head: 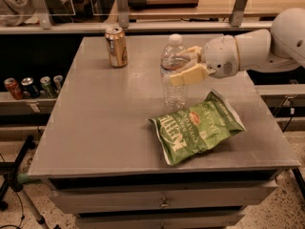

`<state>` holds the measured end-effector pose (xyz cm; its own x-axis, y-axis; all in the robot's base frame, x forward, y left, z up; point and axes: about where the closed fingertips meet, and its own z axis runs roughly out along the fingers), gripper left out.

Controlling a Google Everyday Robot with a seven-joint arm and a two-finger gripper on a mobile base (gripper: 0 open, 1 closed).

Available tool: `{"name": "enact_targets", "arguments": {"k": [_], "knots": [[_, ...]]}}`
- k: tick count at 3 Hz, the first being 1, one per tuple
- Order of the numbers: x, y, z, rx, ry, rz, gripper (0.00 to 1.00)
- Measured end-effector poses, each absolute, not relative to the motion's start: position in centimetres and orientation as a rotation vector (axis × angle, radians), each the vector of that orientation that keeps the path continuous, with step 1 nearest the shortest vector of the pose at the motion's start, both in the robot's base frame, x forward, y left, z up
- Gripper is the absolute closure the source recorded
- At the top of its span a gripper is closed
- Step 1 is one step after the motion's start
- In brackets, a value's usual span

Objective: Move water bottle near green jalapeno chip bag

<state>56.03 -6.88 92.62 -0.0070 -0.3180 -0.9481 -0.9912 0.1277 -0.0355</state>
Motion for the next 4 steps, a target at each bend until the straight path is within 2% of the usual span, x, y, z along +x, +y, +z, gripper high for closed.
{"name": "enact_targets", "arguments": {"k": [2, 3, 4], "knots": [[55.85, -6.94, 92.47, -1.341, 1.486, 0.941, 0.13], [55.82, -6.92, 92.42, -1.341, 1.484, 0.947, 0.0], [55.81, -7.01, 92.56, -1.345, 1.486, 0.941, 0.0]]}}
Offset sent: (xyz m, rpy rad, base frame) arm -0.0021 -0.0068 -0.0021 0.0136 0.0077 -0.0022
